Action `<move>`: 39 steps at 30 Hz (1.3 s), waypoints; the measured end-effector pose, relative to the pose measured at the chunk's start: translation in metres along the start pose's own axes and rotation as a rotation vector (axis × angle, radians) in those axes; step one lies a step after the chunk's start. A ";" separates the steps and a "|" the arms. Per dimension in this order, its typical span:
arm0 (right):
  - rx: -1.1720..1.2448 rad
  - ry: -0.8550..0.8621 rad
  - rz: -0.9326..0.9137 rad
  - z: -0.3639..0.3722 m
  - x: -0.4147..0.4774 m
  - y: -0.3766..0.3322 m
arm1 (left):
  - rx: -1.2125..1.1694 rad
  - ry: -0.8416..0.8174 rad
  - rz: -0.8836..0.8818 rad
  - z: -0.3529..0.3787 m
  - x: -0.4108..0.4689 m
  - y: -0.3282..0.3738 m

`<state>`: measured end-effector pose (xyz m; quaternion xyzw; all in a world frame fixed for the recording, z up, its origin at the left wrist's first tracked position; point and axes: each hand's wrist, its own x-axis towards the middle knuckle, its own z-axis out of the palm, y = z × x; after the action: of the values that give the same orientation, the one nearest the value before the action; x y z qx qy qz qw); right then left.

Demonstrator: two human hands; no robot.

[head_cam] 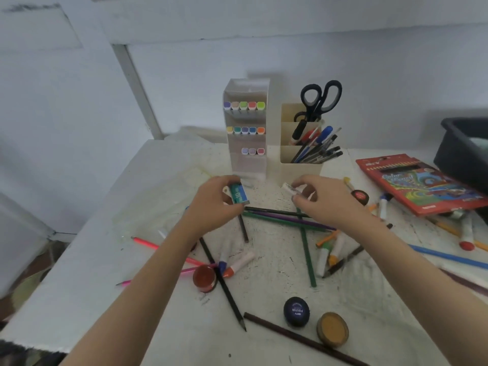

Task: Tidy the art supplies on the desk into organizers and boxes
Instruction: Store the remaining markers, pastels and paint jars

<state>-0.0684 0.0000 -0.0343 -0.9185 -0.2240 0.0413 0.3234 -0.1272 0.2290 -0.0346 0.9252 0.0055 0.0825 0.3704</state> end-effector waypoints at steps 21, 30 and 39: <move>-0.331 0.314 -0.170 0.066 0.058 -0.048 | 0.253 0.051 0.119 0.030 0.072 -0.023; -0.573 0.219 -0.126 0.061 0.074 -0.061 | 0.537 0.190 0.178 0.024 0.070 -0.028; -0.525 0.148 -0.044 0.063 0.086 -0.061 | 0.599 0.197 0.202 0.025 0.069 -0.030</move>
<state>-0.0289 0.1160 -0.0406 -0.9663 -0.2226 -0.0925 0.0908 -0.0534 0.2391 -0.0626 0.9764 -0.0263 0.2025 0.0698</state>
